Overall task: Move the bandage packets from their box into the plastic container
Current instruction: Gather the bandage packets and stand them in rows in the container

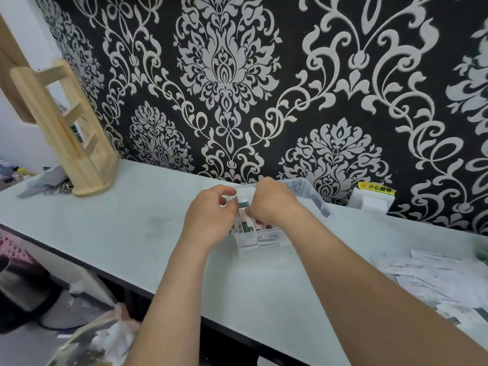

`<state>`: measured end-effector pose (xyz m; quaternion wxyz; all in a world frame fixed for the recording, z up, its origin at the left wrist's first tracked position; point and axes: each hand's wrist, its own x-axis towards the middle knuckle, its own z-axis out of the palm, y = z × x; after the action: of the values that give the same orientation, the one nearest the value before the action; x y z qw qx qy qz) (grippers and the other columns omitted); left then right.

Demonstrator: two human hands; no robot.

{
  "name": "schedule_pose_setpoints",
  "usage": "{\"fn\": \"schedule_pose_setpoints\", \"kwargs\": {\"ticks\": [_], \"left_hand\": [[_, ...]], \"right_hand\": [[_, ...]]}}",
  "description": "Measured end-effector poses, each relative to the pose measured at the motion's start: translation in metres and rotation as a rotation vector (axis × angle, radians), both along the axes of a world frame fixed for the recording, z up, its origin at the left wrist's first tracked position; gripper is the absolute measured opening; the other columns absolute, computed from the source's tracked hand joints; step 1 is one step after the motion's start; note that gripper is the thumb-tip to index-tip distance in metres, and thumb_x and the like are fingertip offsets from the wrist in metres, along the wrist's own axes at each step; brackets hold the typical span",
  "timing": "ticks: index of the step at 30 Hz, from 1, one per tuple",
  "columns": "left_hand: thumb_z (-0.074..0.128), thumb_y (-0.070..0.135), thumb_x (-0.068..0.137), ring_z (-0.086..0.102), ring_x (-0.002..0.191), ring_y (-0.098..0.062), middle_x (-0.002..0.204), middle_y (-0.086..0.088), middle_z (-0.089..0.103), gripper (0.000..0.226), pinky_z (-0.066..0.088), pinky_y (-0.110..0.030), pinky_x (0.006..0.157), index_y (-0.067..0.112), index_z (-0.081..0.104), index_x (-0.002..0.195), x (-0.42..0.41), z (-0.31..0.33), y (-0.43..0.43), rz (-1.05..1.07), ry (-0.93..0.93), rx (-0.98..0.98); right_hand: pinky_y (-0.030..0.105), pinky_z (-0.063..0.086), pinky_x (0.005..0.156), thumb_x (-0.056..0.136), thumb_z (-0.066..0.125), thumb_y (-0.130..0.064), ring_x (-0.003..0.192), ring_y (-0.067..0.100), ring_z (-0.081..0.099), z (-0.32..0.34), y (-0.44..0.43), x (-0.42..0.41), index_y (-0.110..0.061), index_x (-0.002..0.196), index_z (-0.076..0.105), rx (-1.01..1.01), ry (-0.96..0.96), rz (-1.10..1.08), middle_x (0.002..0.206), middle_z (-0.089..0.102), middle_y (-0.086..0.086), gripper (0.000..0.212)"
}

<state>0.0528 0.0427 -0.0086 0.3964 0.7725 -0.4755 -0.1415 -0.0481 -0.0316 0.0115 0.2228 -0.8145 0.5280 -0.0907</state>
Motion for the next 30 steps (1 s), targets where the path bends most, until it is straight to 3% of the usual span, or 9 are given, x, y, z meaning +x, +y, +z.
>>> {"fn": "schedule_pose_setpoints", "kwargs": {"ticks": [5, 10, 13, 15, 19, 23, 26, 28, 30], "left_hand": [[0.054, 0.022, 0.093, 0.058, 0.087, -0.017, 0.104, 0.005, 0.058, 0.021, 0.040, -0.027, 0.079, 0.027, 0.070, 0.104, -0.016, 0.018, 0.001, 0.096, -0.197, -0.283], [0.058, 0.009, 0.088, 0.056, 0.065, -0.004, 0.077, 0.013, 0.066, 0.021, 0.046, -0.020, 0.064, 0.022, 0.074, 0.091, -0.077, 0.038, 0.002, -0.229, -0.143, -0.504], [0.060, 0.014, 0.086, 0.062, 0.070, -0.006, 0.079, 0.011, 0.070, 0.022, 0.050, -0.022, 0.068, 0.029, 0.074, 0.094, -0.122, 0.030, -0.006, -0.547, -0.193, -0.249], [0.064, 0.030, 0.086, 0.062, 0.096, -0.010, 0.105, 0.011, 0.069, 0.024, 0.049, -0.026, 0.086, 0.034, 0.069, 0.109, -0.158, 0.019, -0.016, -0.730, -0.340, 0.000], [0.074, 0.050, 0.076, 0.023, 0.142, -0.018, 0.156, 0.003, 0.028, 0.081, 0.029, -0.034, 0.114, 0.034, 0.035, 0.146, -0.206, -0.006, -0.027, -0.986, -0.498, 0.318], [0.071, 0.053, 0.078, 0.001, 0.147, -0.017, 0.162, 0.001, 0.002, 0.095, 0.018, -0.040, 0.118, 0.033, 0.016, 0.152, -0.235, -0.022, -0.035, -1.005, -0.518, 0.361], [0.064, 0.046, 0.086, 0.031, 0.139, -0.025, 0.151, -0.002, 0.033, 0.070, 0.035, -0.041, 0.108, 0.033, 0.030, 0.145, -0.251, -0.034, -0.044, -0.999, -0.503, 0.276], [0.063, 0.039, 0.085, 0.056, 0.109, -0.024, 0.117, 0.003, 0.059, 0.043, 0.049, -0.037, 0.086, 0.032, 0.051, 0.125, -0.251, -0.039, -0.048, -0.970, -0.540, 0.188], [0.063, 0.036, 0.083, 0.062, 0.092, -0.020, 0.100, 0.005, 0.066, 0.027, 0.051, -0.035, 0.078, 0.029, 0.060, 0.109, -0.251, -0.038, -0.050, -0.922, -0.542, 0.180]], "right_hand": [[0.038, 0.058, 0.065, 0.086, 0.053, -0.005, 0.065, 0.022, 0.061, 0.027, 0.002, -0.039, -0.003, 0.079, 0.067, -0.058, -0.236, -0.081, 0.074, 0.069, 0.012, 0.016], [0.043, 0.057, 0.066, 0.084, 0.053, -0.005, 0.058, 0.024, 0.059, 0.045, 0.011, -0.113, 0.001, 0.074, 0.071, -0.105, -0.280, -0.153, 0.072, 0.072, 0.016, 0.021], [0.040, 0.057, 0.072, 0.087, 0.054, -0.010, 0.068, 0.020, 0.059, 0.041, 0.013, -0.162, -0.008, 0.082, 0.073, -0.079, -0.151, -0.205, 0.073, 0.068, 0.008, 0.020], [0.037, 0.055, 0.080, 0.090, 0.054, -0.013, 0.085, 0.020, 0.064, 0.034, 0.013, -0.203, -0.016, 0.093, 0.072, -0.052, -0.060, -0.251, 0.094, 0.070, 0.005, 0.018], [0.033, 0.045, 0.096, 0.094, 0.052, -0.019, 0.115, 0.023, 0.055, 0.011, 0.013, -0.262, -0.026, 0.129, 0.056, 0.090, 0.120, -0.287, 0.132, 0.057, 0.002, 0.036], [0.027, 0.039, 0.094, 0.096, 0.050, -0.014, 0.129, 0.021, 0.046, -0.007, 0.019, -0.289, -0.027, 0.146, 0.035, 0.149, 0.172, -0.248, 0.149, 0.041, 0.001, 0.053], [0.019, 0.045, 0.070, 0.092, 0.048, -0.003, 0.107, 0.022, 0.053, -0.019, 0.020, -0.298, -0.028, 0.148, 0.030, 0.193, 0.137, -0.212, 0.149, 0.041, 0.003, 0.064], [0.022, 0.045, 0.077, 0.089, 0.048, 0.001, 0.111, 0.024, 0.055, -0.024, 0.018, -0.301, -0.027, 0.146, 0.035, 0.185, 0.114, -0.189, 0.146, 0.045, 0.005, 0.065], [0.022, 0.042, 0.089, 0.087, 0.051, 0.003, 0.123, 0.022, 0.051, -0.028, 0.015, -0.306, -0.025, 0.142, 0.042, 0.172, 0.055, -0.198, 0.144, 0.046, 0.002, 0.062]]}}
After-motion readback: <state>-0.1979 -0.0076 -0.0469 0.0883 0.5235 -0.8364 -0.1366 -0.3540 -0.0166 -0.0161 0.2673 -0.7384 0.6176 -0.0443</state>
